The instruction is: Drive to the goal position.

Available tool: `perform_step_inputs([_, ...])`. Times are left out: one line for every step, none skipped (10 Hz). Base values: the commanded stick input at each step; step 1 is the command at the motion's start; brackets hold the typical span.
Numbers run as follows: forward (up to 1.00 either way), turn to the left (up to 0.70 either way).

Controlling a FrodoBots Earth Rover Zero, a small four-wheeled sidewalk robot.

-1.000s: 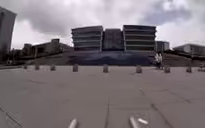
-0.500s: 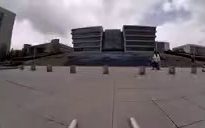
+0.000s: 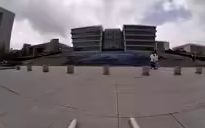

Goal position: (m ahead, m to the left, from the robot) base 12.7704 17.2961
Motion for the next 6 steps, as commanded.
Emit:
perform_step_inputs([1.00,0.35])
perform_step_inputs([1.00,0.40])
perform_step_inputs([1.00,0.40])
perform_step_inputs([1.00,0.40])
perform_step_inputs([1.00,0.28])
perform_step_inputs([1.00,0.07])
